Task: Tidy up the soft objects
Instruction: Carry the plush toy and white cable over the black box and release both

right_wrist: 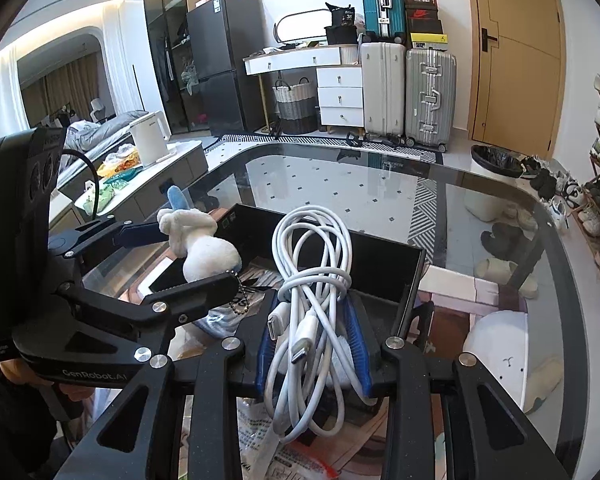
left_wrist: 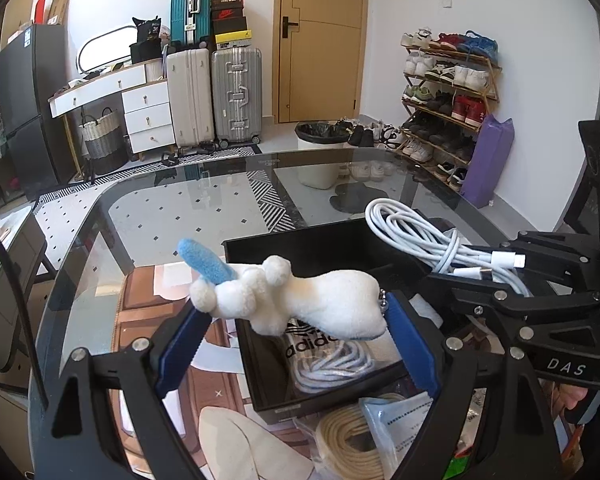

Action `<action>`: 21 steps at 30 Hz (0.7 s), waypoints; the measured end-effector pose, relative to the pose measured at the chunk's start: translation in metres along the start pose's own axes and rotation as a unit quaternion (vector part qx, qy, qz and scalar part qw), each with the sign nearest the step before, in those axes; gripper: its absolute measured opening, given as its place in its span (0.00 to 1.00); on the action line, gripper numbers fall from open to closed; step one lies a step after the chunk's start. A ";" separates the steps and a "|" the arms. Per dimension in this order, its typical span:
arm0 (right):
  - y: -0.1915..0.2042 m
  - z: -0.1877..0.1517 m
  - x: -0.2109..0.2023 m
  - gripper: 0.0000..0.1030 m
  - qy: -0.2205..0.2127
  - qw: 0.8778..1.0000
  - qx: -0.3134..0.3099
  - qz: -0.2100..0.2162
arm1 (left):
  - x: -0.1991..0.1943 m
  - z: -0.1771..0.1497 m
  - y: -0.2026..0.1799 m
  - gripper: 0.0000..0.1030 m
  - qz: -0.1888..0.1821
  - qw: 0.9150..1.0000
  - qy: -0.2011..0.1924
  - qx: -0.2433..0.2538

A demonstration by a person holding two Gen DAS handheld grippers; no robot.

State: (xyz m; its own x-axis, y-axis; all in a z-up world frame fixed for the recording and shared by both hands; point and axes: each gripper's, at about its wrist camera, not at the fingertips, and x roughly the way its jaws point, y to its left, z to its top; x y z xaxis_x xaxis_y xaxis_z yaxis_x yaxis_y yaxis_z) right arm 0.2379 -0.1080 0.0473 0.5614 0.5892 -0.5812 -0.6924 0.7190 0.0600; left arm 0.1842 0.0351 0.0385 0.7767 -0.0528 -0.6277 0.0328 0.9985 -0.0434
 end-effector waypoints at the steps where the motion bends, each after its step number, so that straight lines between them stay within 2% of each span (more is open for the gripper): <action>1: 0.001 0.001 0.001 0.32 0.000 1.000 0.000 -0.001 | 0.001 0.000 0.000 0.84 0.001 1.000 0.001 0.001; 5: -0.001 0.004 0.006 0.32 -0.001 1.000 -0.003 -0.003 | 0.007 0.001 0.002 0.85 0.000 1.000 0.007 -0.001; 9: 0.002 0.004 0.005 0.41 -0.005 1.000 -0.023 -0.016 | 0.007 -0.001 0.005 0.85 0.000 1.000 0.006 -0.003; 17: -0.007 -0.006 -0.016 0.85 -0.035 0.999 -0.013 -0.021 | 0.002 -0.001 0.011 0.87 -0.004 1.000 0.006 -0.019; 19: -0.012 -0.009 -0.023 0.92 -0.041 0.999 0.001 -0.022 | -0.001 -0.003 0.009 0.92 -0.009 1.000 0.006 -0.015; 21: -0.015 -0.012 -0.030 0.99 -0.047 0.999 0.011 -0.023 | -0.005 -0.002 0.006 1.00 -0.012 1.000 0.003 -0.011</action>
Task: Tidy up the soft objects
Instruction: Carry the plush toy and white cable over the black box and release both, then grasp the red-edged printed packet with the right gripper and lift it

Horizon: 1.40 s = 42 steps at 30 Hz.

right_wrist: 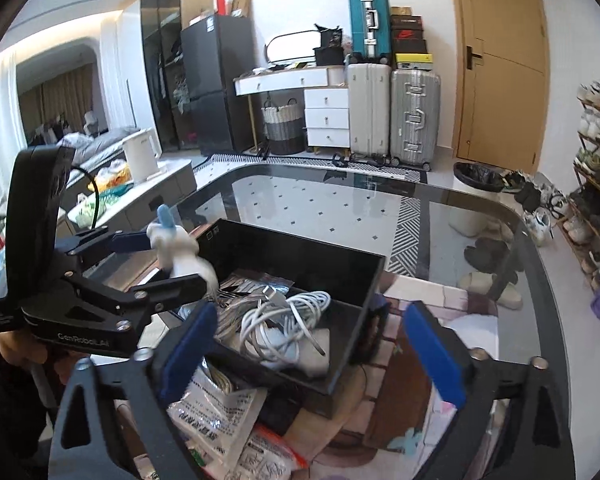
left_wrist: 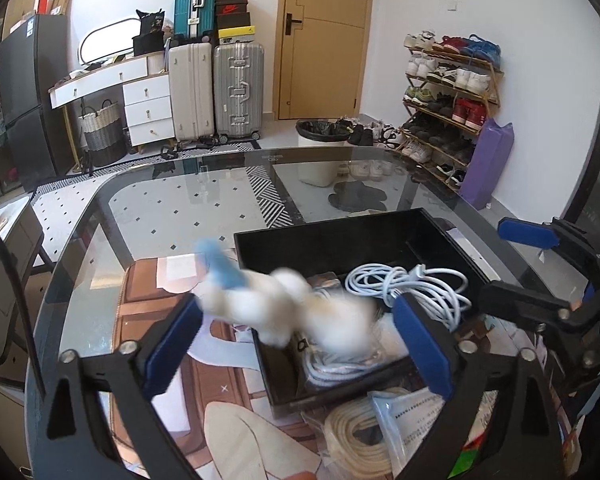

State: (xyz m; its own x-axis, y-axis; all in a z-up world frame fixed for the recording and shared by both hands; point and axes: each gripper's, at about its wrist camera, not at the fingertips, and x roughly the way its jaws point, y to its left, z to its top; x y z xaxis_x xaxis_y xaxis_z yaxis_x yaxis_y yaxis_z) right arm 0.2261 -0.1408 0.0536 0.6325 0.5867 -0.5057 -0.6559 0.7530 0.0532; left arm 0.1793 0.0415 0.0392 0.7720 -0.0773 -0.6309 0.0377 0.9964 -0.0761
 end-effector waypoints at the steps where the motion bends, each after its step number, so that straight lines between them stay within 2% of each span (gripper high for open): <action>1: -0.002 -0.001 -0.003 0.99 -0.003 1.000 0.003 -0.001 | -0.003 -0.001 -0.001 1.00 -0.001 1.000 -0.001 0.002; 10: -0.015 -0.023 -0.029 0.99 -0.008 1.000 0.030 -0.004 | -0.024 -0.020 0.002 1.00 0.003 1.000 -0.006 -0.001; 27: 0.015 -0.078 -0.038 0.99 0.032 0.999 0.029 0.013 | -0.054 -0.062 0.002 1.00 0.015 1.000 -0.003 -0.001; 42: 0.020 -0.102 0.000 0.99 0.106 0.993 0.048 0.029 | -0.050 -0.075 -0.007 1.00 0.027 1.000 0.008 0.009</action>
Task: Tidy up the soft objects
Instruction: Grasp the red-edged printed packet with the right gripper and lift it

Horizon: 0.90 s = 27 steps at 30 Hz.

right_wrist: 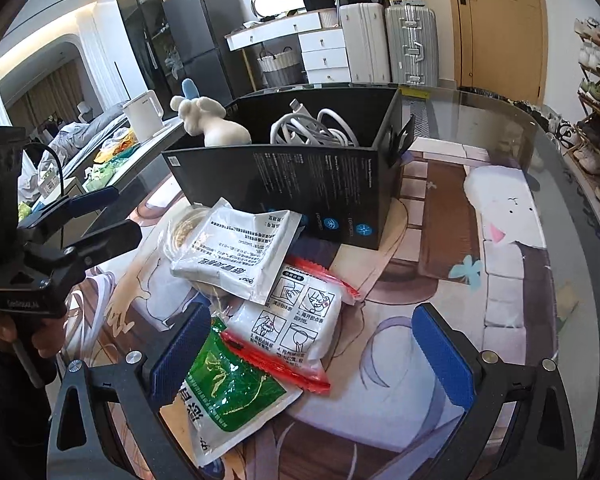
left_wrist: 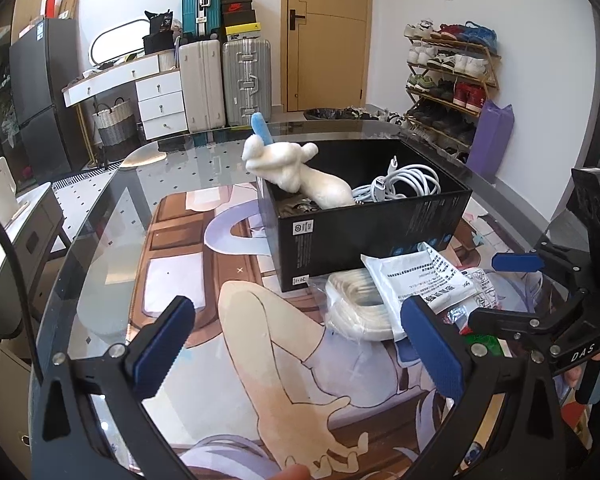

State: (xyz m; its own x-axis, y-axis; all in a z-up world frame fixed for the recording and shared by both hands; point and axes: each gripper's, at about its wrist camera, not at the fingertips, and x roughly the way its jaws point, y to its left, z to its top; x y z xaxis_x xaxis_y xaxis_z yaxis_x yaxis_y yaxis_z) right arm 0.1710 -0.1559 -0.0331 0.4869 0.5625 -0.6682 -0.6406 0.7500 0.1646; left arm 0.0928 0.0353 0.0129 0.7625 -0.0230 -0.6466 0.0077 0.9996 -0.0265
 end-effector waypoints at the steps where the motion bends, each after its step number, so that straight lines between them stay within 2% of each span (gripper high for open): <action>1: 0.001 0.000 0.001 0.99 0.003 1.000 -0.002 0.001 | 0.001 -0.001 0.000 1.00 -0.002 1.000 0.002 -0.001; 10: 0.010 0.000 0.013 0.98 0.017 1.000 -0.024 -0.006 | 0.004 -0.003 0.003 1.00 -0.003 1.000 0.007 -0.009; 13: 0.016 0.001 0.017 0.90 0.019 0.999 -0.031 -0.009 | 0.004 -0.004 0.003 1.00 -0.005 1.000 0.009 -0.005; 15: 0.022 0.003 0.020 0.78 0.019 0.999 -0.043 -0.015 | 0.005 -0.004 0.001 1.00 -0.005 1.000 0.009 -0.003; 21: 0.030 0.002 0.020 0.64 0.022 0.998 -0.061 -0.010 | 0.005 -0.006 -0.002 1.00 -0.010 1.000 0.012 0.002; 26: 0.029 -0.001 0.016 0.58 0.019 0.997 -0.071 -0.004 | 0.006 -0.006 -0.003 1.00 -0.011 1.000 0.013 0.002; 27: 0.029 -0.001 0.014 0.54 0.019 0.997 -0.072 -0.002 | 0.006 -0.006 -0.003 1.00 -0.011 1.000 0.013 0.002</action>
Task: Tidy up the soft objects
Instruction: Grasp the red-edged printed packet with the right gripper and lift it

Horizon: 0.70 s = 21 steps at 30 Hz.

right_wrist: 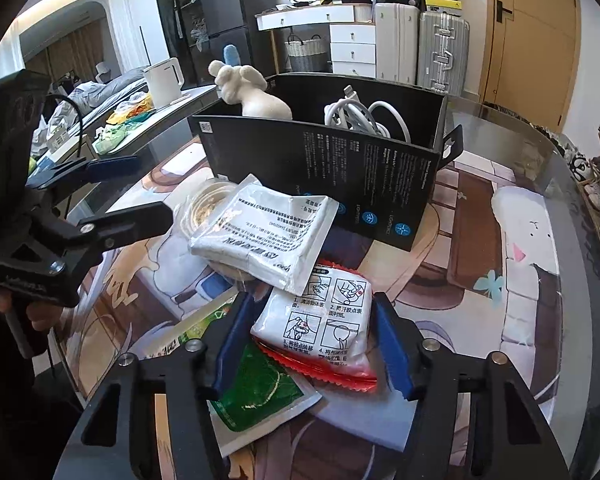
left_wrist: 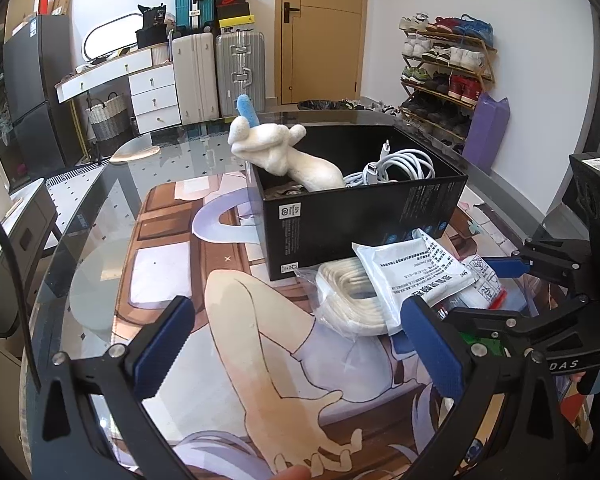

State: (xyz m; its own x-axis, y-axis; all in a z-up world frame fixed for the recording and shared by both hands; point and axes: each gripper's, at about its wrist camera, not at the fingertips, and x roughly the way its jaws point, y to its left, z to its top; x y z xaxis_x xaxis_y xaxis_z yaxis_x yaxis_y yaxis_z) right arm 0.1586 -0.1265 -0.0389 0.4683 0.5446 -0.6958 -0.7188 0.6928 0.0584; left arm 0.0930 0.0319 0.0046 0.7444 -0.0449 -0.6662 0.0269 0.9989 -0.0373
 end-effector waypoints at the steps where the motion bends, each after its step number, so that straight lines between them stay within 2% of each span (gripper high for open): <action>1: -0.001 0.000 -0.001 0.54 0.000 1.000 0.000 0.003 | 0.000 0.000 0.000 1.00 0.000 1.000 0.000 0.000; 13: -0.025 -0.015 -0.027 0.54 -0.015 1.000 0.019 -0.015 | 0.006 0.000 -0.008 1.00 -0.011 1.000 0.009 0.000; 21: -0.051 -0.020 -0.047 0.54 -0.032 0.998 0.046 -0.031 | 0.014 0.009 -0.032 1.00 -0.031 0.999 0.017 0.010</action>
State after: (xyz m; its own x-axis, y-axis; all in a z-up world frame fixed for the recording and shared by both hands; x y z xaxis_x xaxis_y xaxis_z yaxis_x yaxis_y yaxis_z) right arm 0.1625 -0.1966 -0.0233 0.5447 0.5265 -0.6527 -0.6387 0.7649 0.0840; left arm 0.1082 -0.0003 0.0030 0.7182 -0.1058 -0.6878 0.0847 0.9943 -0.0644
